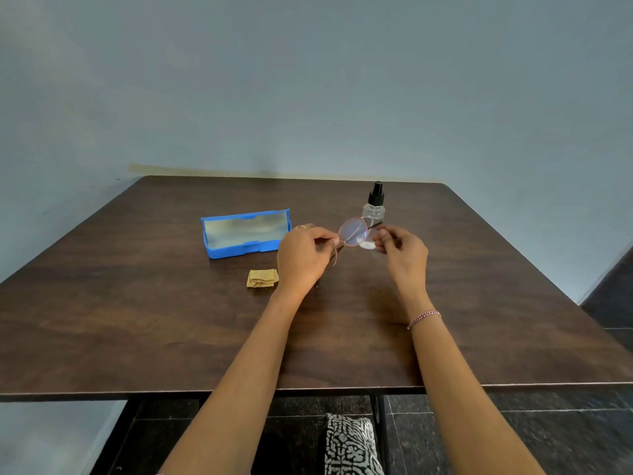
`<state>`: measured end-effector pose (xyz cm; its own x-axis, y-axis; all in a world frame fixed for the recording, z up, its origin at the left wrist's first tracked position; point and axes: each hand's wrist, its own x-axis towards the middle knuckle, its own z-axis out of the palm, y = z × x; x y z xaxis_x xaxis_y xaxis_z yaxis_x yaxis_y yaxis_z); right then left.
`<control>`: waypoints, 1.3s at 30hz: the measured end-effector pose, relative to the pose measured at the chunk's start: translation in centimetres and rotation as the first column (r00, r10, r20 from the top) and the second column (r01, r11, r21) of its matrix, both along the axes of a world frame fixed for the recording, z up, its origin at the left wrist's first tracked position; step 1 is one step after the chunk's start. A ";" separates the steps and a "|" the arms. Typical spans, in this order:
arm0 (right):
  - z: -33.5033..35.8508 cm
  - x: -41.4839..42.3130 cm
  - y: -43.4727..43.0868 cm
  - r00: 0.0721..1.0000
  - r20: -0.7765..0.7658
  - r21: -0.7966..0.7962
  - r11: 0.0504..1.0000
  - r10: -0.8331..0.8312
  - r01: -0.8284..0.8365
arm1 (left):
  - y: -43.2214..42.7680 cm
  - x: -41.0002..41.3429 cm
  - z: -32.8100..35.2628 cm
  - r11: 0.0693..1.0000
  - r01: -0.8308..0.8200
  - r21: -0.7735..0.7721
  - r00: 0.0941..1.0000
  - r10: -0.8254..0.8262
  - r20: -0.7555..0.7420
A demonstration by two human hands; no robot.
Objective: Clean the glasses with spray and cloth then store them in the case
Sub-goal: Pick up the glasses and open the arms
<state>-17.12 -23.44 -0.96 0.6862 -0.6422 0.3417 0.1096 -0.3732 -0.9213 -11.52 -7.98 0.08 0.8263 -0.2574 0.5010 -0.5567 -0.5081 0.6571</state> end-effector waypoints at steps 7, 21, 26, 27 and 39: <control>-0.1 0.0 1.8 0.949 -0.027 0.104 0.945 0.315 -0.311 | 0.3 -0.1 0.4 0.928 0.006 -0.372 0.956 -0.114 -0.269; 0.4 -0.4 2.8 0.922 -0.006 0.106 0.917 0.388 -0.385 | 0.6 -0.3 0.3 0.810 0.037 -0.585 0.856 -0.328 -0.399; 0.5 -0.4 2.6 0.934 0.035 0.104 0.928 0.355 -0.357 | 0.8 -0.4 0.6 0.792 0.102 -0.602 0.810 -0.417 -0.412; 0.6 -0.5 2.5 0.939 0.048 0.105 0.933 0.342 -0.345 | 1.0 -0.5 0.6 0.796 0.129 -0.592 0.800 -0.436 -0.411; 0.8 -0.6 1.7 0.970 0.014 -0.077 0.967 0.244 -0.242 | 1.9 0.6 0.8 0.696 0.037 -0.717 0.738 -0.503 -0.450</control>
